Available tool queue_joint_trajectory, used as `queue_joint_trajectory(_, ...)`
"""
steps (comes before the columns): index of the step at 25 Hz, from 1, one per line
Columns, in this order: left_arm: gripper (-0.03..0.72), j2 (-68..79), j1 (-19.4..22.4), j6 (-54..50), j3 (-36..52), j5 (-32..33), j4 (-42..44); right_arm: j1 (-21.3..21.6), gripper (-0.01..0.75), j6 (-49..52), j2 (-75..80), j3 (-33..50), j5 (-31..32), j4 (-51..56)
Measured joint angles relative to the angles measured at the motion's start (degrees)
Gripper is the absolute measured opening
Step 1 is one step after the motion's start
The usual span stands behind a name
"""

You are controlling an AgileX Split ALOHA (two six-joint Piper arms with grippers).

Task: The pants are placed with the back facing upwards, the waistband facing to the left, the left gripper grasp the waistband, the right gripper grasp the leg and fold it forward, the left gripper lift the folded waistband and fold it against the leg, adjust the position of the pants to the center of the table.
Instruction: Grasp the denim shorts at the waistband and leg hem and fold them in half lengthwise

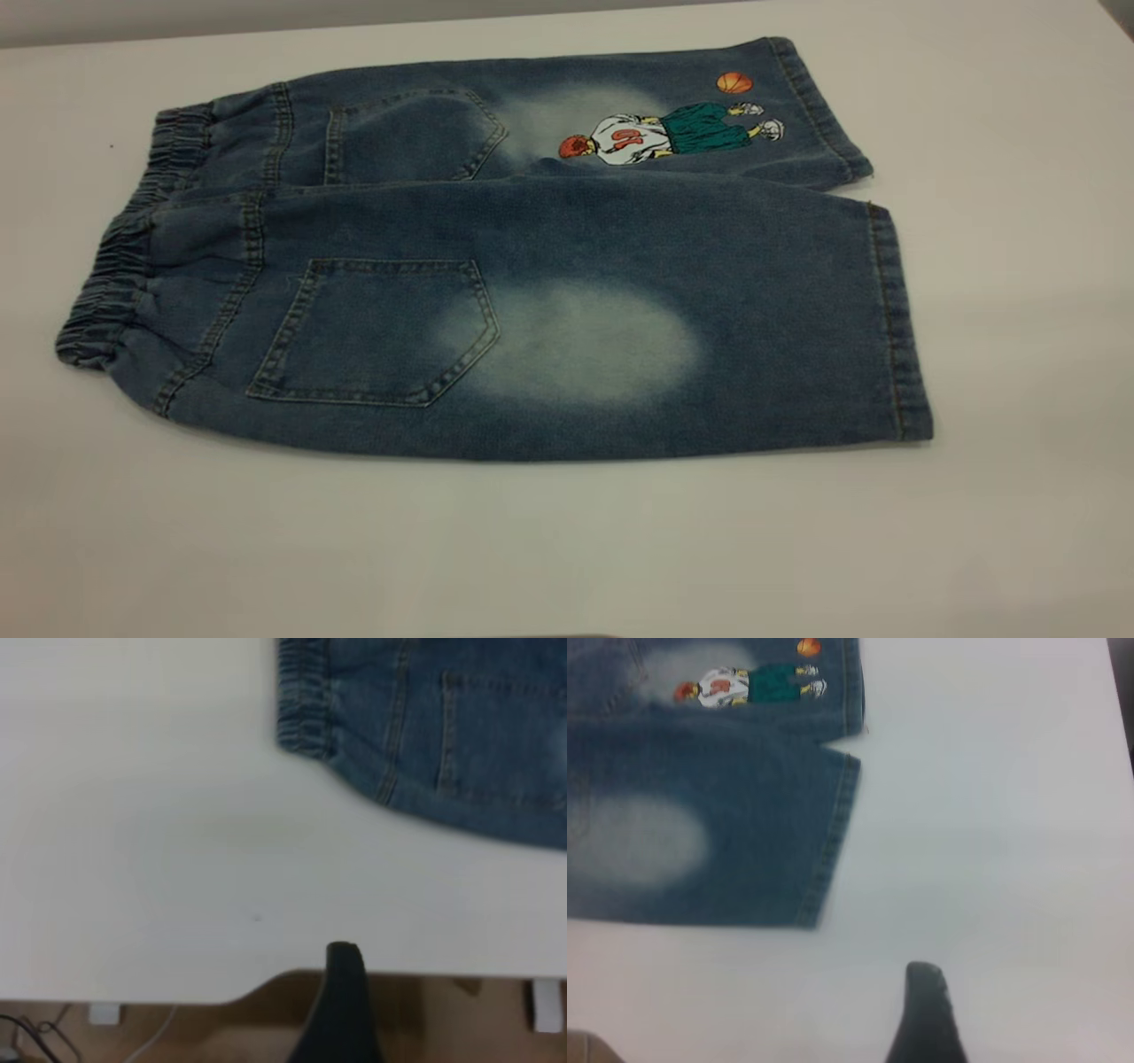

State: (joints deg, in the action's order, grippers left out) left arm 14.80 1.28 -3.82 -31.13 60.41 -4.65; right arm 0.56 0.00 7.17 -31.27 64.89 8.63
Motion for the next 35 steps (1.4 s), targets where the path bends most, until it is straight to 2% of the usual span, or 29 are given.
queue_joint_trajectory(8,0.565,26.4,0.0,-2.4,-9.4,-10.8,-2.4,0.0,0.531,0.0,14.5,-8.8,-5.1,1.2)
queue_joint_trajectory(14,0.565,46.4,0.1,-2.5,-15.4,-16.1,-2.6,0.0,0.544,-0.6,22.2,-10.1,-8.2,4.4)
queue_joint_trajectory(20,0.565,64.5,1.2,-2.5,-23.9,-16.5,-2.7,0.0,0.545,-1.1,24.6,-10.2,-8.8,5.5)
queue_joint_trajectory(25,0.565,73.7,1.4,-2.7,-27.4,-16.8,-2.8,0.0,0.547,-1.6,24.8,-10.2,-9.0,5.6)
queue_joint_trajectory(32,0.565,82.4,7.1,-4.0,-28.9,-17.1,-3.1,0.0,0.547,-2.3,24.8,-10.2,-9.0,5.6)
queue_joint_trajectory(35,0.565,85.2,8.0,-4.1,-28.9,-17.5,-3.1,0.0,0.547,-2.3,24.8,-10.2,-9.0,5.6)
